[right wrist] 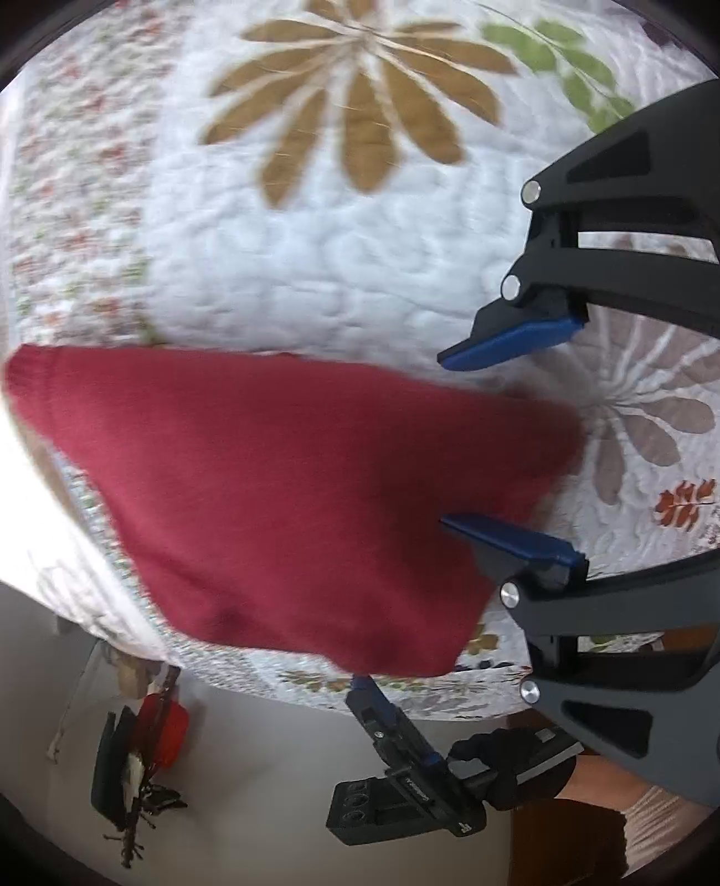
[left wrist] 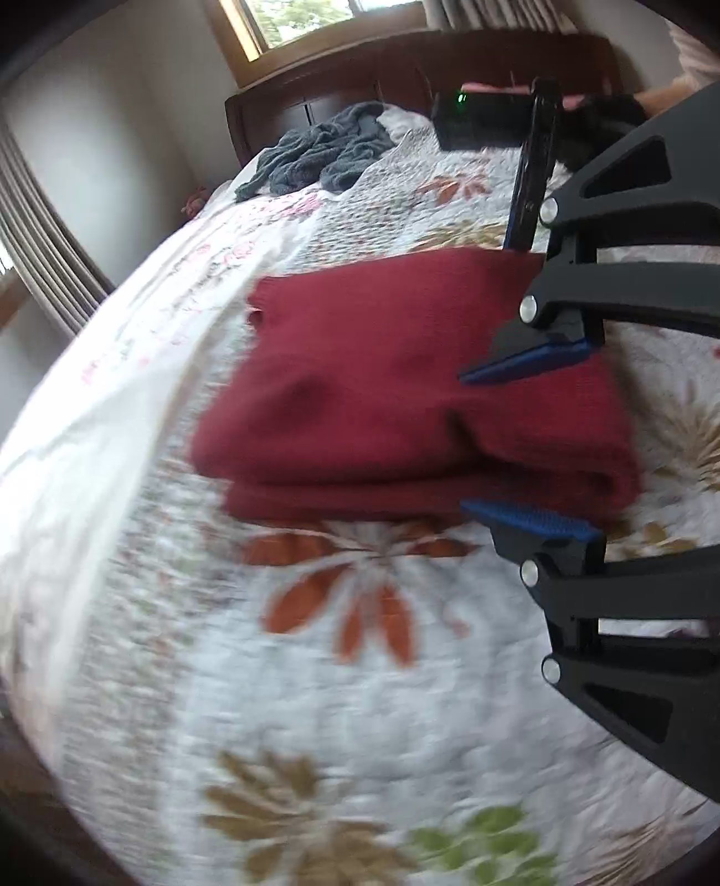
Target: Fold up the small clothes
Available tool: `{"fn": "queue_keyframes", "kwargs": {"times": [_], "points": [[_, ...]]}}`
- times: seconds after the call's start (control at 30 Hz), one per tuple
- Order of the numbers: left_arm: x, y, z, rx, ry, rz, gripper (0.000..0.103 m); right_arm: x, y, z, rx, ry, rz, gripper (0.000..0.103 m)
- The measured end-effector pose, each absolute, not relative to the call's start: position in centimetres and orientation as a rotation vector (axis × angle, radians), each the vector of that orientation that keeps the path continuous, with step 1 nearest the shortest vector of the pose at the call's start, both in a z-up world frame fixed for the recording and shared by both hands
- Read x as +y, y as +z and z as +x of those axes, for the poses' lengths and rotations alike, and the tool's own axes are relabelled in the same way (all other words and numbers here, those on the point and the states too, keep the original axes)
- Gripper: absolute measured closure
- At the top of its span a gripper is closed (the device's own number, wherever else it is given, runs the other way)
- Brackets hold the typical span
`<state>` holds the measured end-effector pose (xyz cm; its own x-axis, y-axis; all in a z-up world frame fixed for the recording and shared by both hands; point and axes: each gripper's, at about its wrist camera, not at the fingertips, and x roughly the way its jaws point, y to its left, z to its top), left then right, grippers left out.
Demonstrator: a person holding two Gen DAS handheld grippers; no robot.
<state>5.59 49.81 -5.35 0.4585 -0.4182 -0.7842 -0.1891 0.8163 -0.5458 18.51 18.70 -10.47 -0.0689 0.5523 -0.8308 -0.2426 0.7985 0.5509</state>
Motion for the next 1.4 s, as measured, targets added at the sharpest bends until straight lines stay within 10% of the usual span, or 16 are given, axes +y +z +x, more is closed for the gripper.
{"fn": "queue_keyframes", "kwargs": {"times": [0.23,0.37,0.7,0.83,0.97,1.4], "points": [[50.4,-6.6,13.2,1.071,-0.109,-0.61,0.061,19.8,-10.7,21.0,1.458,0.648,0.277,0.049],[50.1,-7.6,15.8,1.077,-0.134,-0.628,0.093,20.1,-11.2,21.1,1.454,0.629,0.27,0.049],[51.5,-9.8,16.6,1.101,-0.108,-0.659,0.093,20.5,-11.7,20.6,1.456,0.634,0.27,0.048],[51.4,-8.1,16.0,1.089,-0.129,-0.653,0.082,20.5,-11.4,20.7,1.455,0.636,0.267,0.048],[51.8,-7.0,14.5,1.1,-0.161,-0.666,0.041,19.7,-10.8,20.8,1.441,0.653,0.317,0.039],[50.8,-13.2,14.3,1.243,-0.372,-0.813,0.037,19.3,-12.8,22.7,1.456,0.703,0.415,0.031]]}}
